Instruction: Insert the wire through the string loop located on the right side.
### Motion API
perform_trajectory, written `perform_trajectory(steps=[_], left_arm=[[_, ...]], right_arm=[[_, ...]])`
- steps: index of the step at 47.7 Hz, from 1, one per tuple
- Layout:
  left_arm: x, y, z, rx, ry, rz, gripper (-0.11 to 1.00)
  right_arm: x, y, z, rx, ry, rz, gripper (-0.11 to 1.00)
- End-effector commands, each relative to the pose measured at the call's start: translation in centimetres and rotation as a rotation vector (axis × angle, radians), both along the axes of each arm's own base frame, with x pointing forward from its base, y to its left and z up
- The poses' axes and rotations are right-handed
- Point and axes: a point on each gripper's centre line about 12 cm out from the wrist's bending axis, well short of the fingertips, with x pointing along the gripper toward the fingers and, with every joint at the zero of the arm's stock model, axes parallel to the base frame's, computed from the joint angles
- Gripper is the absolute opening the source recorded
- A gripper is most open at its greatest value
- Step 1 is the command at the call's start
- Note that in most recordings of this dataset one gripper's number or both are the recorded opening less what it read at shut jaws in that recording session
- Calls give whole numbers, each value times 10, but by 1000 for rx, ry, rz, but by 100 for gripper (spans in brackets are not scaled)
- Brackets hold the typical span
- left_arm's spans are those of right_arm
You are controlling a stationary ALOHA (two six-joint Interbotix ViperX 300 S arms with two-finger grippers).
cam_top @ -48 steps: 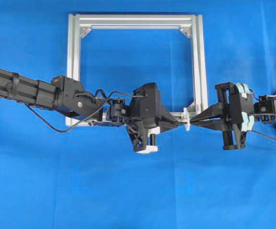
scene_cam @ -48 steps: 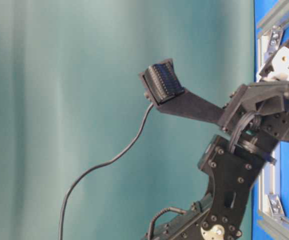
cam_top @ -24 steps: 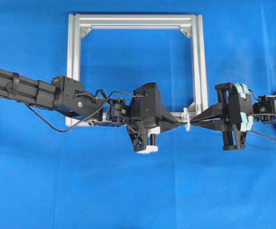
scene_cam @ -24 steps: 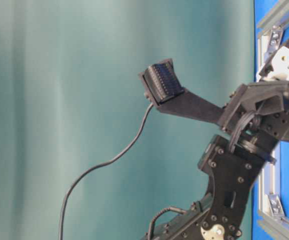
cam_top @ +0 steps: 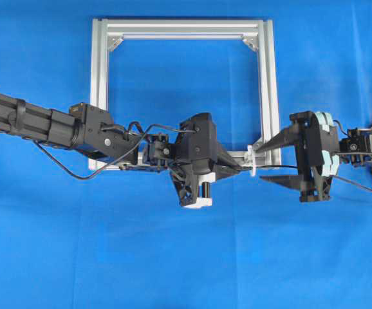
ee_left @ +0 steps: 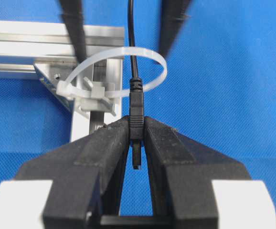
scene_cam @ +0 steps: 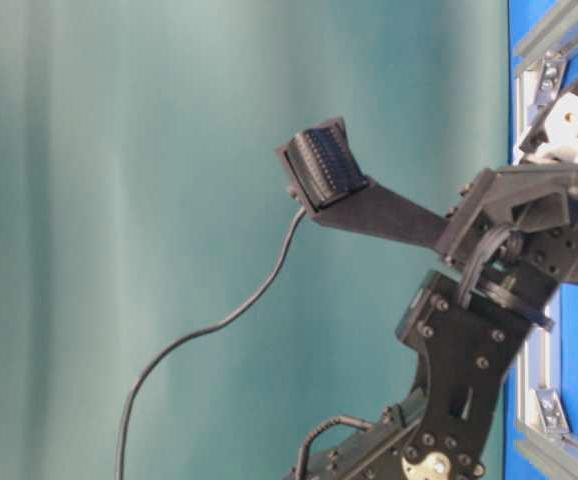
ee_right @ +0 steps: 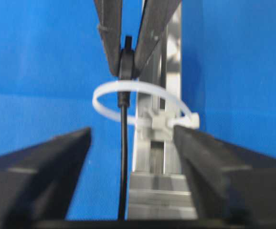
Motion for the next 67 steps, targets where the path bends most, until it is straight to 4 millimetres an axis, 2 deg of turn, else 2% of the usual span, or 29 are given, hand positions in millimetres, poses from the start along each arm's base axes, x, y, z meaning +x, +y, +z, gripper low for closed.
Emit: perform_trajectory(steps=[1,4,6,10,16,22,30,52,63,67], left_arm=[[1,-1,22,-3,-49,-3,8],[0,-2,23,-3,-51,-4,8],[-3,-1,24,-3,-49,-4,8],[-7,-1,23,-2,-41,-4,8],[-19,0,24,-1,-38,-3,8],[-39,2,31,1,-48,-2,8],[-80,6,39,4,-51,0,8],[-216,17,22,3,47,6,8],[-261,21,18,4,61,6,8],[-268,21,15,5,75,4,8]], right_arm=[[4,0,4,2,-17,-4,74],[4,0,4,1,-17,-3,89],[4,0,4,1,-14,-4,94],[4,0,4,0,-11,-2,91],[4,0,4,1,-12,-2,93],[4,0,4,1,-12,-2,93],[4,0,4,1,-12,-2,93],[5,0,5,1,-17,-1,93],[5,0,6,2,-18,-1,93],[4,0,5,2,-11,0,93]])
